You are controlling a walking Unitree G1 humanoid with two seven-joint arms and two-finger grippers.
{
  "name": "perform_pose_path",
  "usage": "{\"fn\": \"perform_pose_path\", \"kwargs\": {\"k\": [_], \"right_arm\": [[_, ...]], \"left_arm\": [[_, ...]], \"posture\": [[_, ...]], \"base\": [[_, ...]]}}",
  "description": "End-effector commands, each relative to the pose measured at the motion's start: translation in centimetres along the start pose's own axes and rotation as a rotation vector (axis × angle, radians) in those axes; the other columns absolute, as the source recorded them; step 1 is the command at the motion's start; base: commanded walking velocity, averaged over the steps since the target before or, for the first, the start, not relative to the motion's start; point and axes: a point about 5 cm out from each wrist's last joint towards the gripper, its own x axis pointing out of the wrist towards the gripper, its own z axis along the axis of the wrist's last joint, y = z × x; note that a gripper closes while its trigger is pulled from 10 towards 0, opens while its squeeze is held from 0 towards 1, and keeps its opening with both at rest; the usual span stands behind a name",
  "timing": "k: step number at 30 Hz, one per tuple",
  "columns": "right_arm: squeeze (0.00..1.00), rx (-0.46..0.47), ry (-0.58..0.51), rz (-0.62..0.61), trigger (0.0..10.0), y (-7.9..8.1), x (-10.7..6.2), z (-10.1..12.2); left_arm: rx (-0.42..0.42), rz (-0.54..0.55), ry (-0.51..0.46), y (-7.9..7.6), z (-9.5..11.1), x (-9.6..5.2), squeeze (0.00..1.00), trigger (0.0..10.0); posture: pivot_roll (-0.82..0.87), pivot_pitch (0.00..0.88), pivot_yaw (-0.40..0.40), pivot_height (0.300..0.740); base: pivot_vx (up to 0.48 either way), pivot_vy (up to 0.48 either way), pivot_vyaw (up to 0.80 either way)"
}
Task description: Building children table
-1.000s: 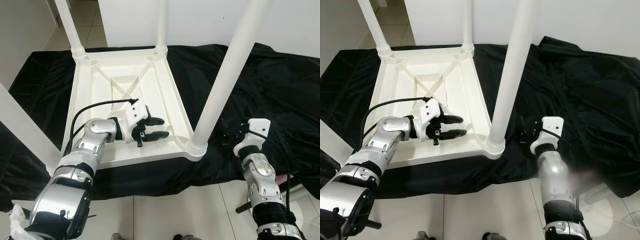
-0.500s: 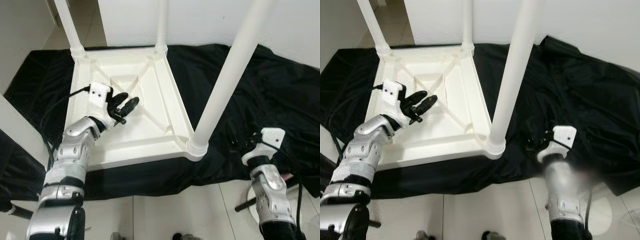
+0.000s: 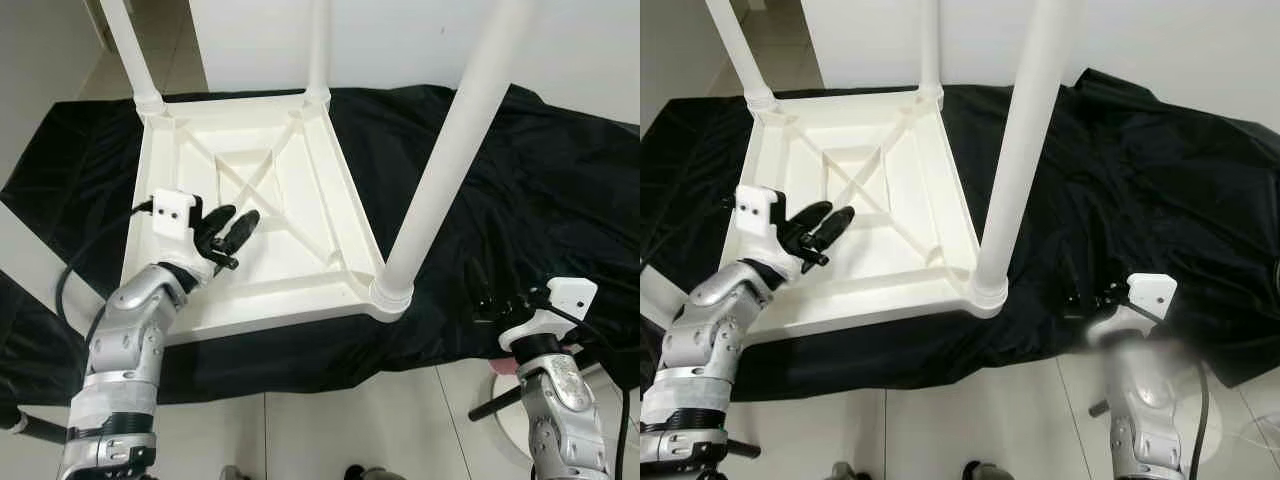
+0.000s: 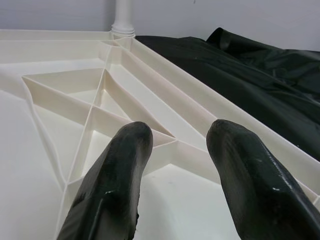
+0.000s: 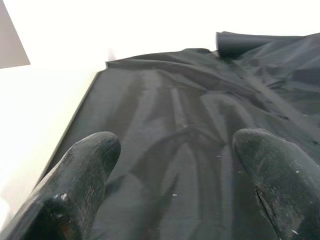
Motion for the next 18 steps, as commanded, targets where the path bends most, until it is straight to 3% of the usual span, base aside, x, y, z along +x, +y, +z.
{"fn": "perform_pose_path", "kwargs": {"k": [1, 10, 18], "right_arm": [[0.00, 0.016, 0.007, 0.025, 10.0, 0.1, -0.2, 0.1], [0.00, 0.000, 0.055, 0.214, 10.0, 0.5, -0.6, 0.6], [0.00, -0.020, 0.106, 0.366, 10.0, 0.8, -1.0, 0.9]], "left_arm": [[0.004, -0.007, 0.014, -0.1, -0.1, -0.2, 0.00, 10.0], [0.077, -0.063, 0.037, -1.2, -0.9, -0.7, 0.00, 10.0], [0.066, -0.053, 0.052, -1.0, -0.6, -0.8, 0.00, 10.0]], "posture": [[-0.05, 0.113, 0.033, 0.740], [-0.06, 0.084, 0.026, 0.740], [-0.06, 0.068, 0.023, 0.740]], "base": [[0.000, 0.000, 0.00], [0.000, 0.000, 0.00], [0.000, 0.000, 0.00]]}}
